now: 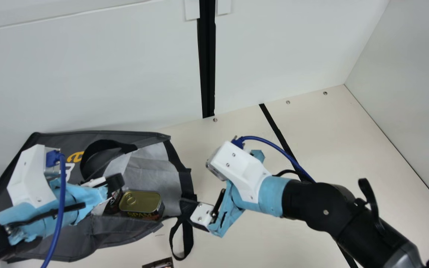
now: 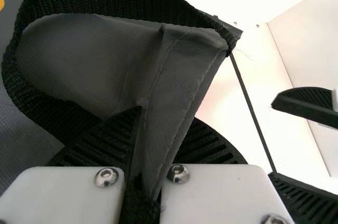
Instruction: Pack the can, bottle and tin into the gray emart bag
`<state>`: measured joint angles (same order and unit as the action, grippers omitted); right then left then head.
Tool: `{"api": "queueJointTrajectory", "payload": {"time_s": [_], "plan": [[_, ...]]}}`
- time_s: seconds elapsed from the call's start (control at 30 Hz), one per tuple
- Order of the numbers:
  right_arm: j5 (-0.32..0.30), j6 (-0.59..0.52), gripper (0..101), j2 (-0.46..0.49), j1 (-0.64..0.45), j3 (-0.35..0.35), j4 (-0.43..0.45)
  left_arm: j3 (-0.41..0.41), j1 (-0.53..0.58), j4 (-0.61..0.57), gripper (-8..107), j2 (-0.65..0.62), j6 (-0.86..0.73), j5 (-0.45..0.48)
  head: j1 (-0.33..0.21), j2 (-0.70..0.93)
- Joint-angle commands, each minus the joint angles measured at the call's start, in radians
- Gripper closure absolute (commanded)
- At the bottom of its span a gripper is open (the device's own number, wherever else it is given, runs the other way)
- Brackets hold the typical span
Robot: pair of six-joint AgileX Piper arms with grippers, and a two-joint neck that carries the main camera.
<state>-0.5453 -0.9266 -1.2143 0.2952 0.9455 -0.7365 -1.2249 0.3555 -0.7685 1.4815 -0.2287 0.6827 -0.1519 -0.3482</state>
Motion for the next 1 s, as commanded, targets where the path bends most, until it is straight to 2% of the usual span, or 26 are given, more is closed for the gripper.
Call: {"api": "queueJointTrajectory", "payload": {"time_s": [0.0,0.43,0.97], "plan": [[-0.002,0.015,10,0.02,-0.006,-0.007,0.015,0.0,0.0,0.0,89,0.0,0.0,0.0,-0.023,-0.001],[-0.025,0.13,10,0.146,-0.061,-0.056,0.122,0.0,0.0,0.0,89,0.0,0.0,0.0,-0.023,-0.001],[-0.058,0.274,10,0.277,-0.162,-0.082,0.291,0.0,0.0,0.0,89,0.0,0.0,0.0,-0.023,-0.001]]}}
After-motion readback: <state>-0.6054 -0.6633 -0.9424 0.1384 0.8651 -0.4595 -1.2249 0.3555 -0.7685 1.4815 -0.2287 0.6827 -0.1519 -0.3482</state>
